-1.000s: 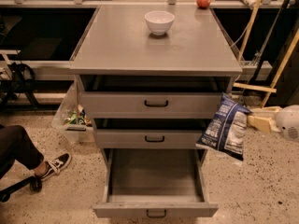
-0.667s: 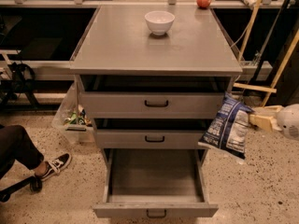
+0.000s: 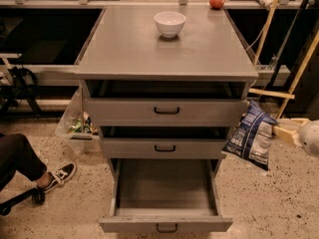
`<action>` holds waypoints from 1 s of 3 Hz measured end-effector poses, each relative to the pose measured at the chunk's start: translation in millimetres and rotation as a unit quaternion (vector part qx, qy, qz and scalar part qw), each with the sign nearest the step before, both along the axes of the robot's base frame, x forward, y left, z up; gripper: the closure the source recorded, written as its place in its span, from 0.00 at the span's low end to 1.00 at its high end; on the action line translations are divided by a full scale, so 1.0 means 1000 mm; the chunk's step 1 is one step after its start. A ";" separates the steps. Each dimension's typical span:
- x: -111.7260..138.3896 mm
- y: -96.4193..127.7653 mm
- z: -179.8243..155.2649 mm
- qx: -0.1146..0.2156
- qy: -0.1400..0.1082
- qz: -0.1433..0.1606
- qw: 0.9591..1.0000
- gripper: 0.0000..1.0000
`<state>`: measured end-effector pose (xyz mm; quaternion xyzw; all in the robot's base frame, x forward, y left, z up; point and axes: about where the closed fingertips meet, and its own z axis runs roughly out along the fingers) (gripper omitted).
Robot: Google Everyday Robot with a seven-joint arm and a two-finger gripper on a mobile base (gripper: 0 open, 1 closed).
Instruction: Place blue chip bag into bottom drawer
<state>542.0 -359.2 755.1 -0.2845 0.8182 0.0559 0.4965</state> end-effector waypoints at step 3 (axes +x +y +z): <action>0.025 0.011 -0.136 0.005 0.030 -0.044 0.999 1.00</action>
Offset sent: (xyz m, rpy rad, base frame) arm 0.0337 0.0180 -0.2614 0.0115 0.1425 -0.2105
